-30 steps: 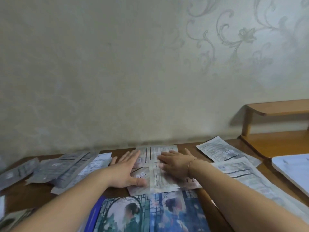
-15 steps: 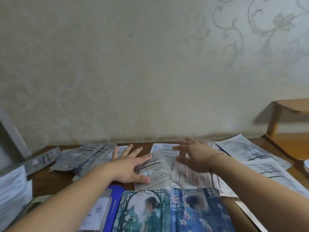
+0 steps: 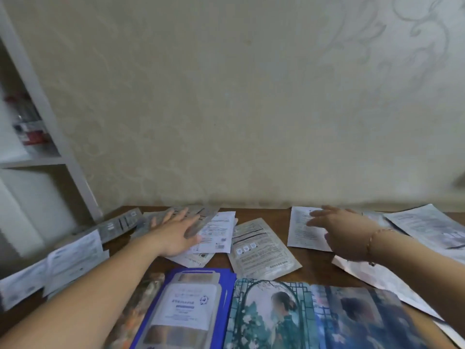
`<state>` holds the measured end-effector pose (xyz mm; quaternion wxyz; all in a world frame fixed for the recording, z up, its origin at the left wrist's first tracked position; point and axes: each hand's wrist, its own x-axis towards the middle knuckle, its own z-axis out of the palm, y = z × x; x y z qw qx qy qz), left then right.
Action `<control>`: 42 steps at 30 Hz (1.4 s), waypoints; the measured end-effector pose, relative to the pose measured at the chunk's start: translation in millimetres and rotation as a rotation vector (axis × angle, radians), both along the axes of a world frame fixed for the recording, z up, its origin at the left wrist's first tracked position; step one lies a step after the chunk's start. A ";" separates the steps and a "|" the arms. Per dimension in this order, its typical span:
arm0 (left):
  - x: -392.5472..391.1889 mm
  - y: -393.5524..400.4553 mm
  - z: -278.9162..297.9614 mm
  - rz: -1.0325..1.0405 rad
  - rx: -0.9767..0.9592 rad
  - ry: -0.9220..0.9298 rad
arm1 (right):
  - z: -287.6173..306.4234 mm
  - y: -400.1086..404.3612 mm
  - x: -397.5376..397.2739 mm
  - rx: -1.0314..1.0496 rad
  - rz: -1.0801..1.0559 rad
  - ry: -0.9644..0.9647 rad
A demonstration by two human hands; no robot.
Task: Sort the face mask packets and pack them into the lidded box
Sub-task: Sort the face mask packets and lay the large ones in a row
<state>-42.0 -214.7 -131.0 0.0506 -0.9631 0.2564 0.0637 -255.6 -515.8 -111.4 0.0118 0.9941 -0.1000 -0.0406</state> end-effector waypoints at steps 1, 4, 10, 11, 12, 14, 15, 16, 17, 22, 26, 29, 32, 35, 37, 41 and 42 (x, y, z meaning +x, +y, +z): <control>7.0 11.9 0.5 0.048 0.003 0.023 | 2.8 16.5 7.1 0.085 0.064 -0.056; 21.4 42.1 -6.4 0.124 -0.069 0.146 | 6.0 64.8 42.7 0.167 0.309 -0.038; 20.9 63.4 -13.0 0.281 -0.076 0.230 | -6.3 138.7 115.9 0.051 0.406 0.168; 21.0 66.3 -10.8 0.286 -0.057 0.239 | -8.0 139.9 116.8 0.036 0.381 0.181; 22.2 70.2 -9.5 0.279 -0.031 0.241 | -8.4 137.9 114.3 0.049 0.332 0.161; 25.6 80.3 -7.0 0.254 -0.020 0.230 | -6.4 126.4 105.4 0.039 0.233 0.053; 26.8 85.5 -6.4 0.249 -0.038 0.215 | -4.2 120.1 99.9 0.015 0.193 0.011; 27.2 89.2 -6.4 0.245 -0.067 0.192 | -0.9 116.3 93.6 -0.016 0.146 -0.008; 26.3 91.8 -6.5 0.231 -0.089 0.163 | 2.2 114.2 89.3 -0.060 0.108 -0.014; 13.4 96.7 -6.4 0.150 -0.115 0.161 | 0.9 136.1 112.6 -0.036 0.231 -0.186; 10.5 105.8 -0.7 0.024 0.024 0.099 | -6.0 169.5 136.6 0.111 0.443 0.065; 19.3 113.4 3.0 0.062 0.060 0.098 | -21.7 154.1 145.1 0.077 0.316 0.130; 27.2 115.8 2.3 0.124 0.008 0.144 | -26.6 125.2 141.0 0.142 0.143 0.058; 30.1 116.3 3.8 0.181 -0.049 0.209 | -25.4 105.3 134.5 0.124 0.114 0.052; 31.6 116.9 2.7 0.191 -0.036 0.207 | -23.4 100.3 131.2 0.128 0.113 0.040; 25.8 105.6 -2.3 0.084 -0.205 0.112 | -21.3 105.2 124.2 0.107 0.110 -0.013; 19.9 95.8 0.7 -0.004 -0.284 0.128 | -20.0 109.5 121.5 0.102 0.125 -0.019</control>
